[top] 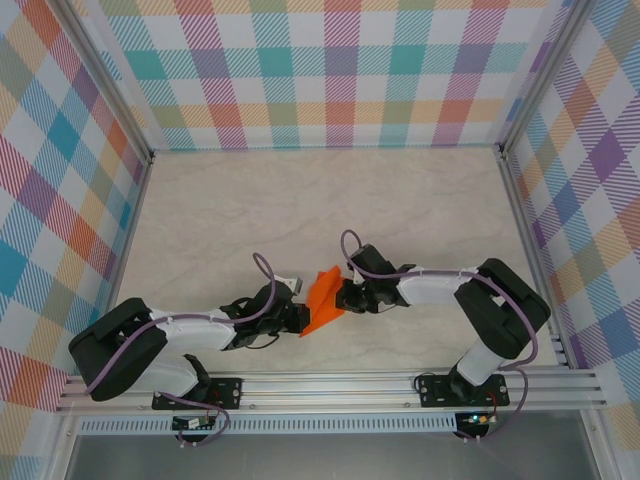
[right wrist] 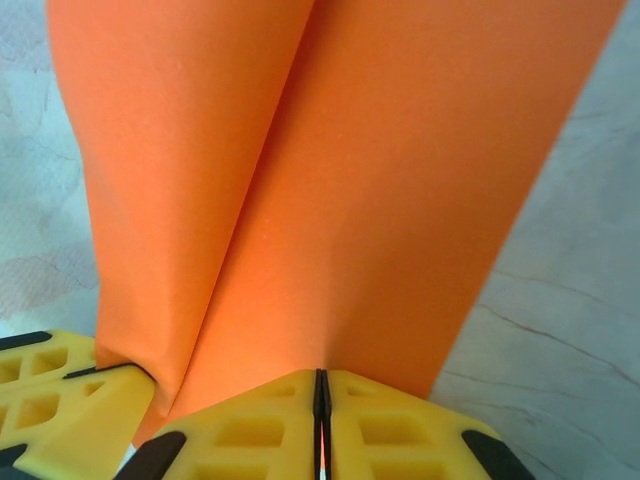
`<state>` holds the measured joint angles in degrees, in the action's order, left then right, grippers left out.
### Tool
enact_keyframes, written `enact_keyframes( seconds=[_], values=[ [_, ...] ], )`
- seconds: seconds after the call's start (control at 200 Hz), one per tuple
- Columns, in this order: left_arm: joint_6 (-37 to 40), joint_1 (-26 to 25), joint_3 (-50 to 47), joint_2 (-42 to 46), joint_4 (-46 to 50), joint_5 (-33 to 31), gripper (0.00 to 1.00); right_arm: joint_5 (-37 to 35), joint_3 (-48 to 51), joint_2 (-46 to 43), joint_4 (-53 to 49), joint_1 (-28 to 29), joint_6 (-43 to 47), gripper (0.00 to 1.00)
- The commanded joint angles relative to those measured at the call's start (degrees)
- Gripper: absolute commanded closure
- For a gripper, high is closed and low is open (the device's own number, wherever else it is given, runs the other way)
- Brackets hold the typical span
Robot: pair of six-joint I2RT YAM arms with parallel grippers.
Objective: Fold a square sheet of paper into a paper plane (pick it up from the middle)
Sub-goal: Fourth fold the wing at the center of the table.
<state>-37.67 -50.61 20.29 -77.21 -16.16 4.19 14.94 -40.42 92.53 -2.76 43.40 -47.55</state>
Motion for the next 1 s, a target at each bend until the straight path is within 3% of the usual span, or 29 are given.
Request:
enact_keyframes(
  seconds=[0.0, 0.22, 0.465, 0.865, 0.995],
  values=[
    [-1.79, -0.5, -0.85, -1.36, 2.05, -0.1, 1.0, -1.24, -2.24, -2.92, -3.06, 0.02, 2.01, 0.88],
    [-2.38, -0.54, -0.51, -2.74, -0.53, 1.39, 1.0, 4.98, -5.24, -1.91, 0.43, 0.02, 3.69, 0.87],
    [-2.27, -0.59, 0.32, -5.54, -0.31, 2.01, 1.0, 9.02, -10.03, 5.18, 2.57, 0.02, 4.26, 0.87],
    [-2.63, -0.54, -0.17, -5.59, 0.61, 1.99, 1.0, 4.7, -13.69, 13.39, -1.42, -0.24, 5.76, 0.9],
    [-2.93, -0.56, -0.51, -3.89, 0.61, 3.24, 0.92, 3.82, -13.2, 14.05, -1.65, -0.24, 5.8, 0.89]
  ],
)
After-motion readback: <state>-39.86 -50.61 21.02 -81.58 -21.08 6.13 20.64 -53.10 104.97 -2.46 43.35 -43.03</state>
